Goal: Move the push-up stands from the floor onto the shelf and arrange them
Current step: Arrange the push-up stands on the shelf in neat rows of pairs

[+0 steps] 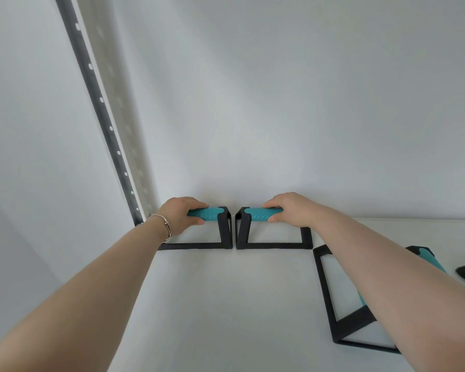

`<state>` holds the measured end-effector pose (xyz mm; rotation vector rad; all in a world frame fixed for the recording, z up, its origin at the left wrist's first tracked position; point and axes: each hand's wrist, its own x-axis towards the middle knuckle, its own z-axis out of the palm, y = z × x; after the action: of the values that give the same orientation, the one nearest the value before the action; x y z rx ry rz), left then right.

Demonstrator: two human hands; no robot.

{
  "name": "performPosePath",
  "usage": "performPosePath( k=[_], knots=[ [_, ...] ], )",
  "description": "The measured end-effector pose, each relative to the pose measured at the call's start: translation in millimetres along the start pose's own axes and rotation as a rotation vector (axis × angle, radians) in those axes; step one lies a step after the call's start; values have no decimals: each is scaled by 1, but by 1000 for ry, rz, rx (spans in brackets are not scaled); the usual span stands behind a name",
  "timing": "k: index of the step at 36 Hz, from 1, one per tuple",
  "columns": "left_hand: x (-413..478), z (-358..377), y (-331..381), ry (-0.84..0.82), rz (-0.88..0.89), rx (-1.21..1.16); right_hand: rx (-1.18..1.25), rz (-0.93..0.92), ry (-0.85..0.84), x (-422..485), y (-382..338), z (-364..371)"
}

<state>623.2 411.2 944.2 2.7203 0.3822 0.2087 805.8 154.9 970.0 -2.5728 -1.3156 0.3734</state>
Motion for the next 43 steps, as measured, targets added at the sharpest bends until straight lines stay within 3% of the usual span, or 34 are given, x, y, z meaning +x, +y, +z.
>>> performPosePath(
  k=[43],
  knots=[
    [2, 6, -4, 33, 57, 44, 18, 55, 8, -3, -4, 4]
  ],
)
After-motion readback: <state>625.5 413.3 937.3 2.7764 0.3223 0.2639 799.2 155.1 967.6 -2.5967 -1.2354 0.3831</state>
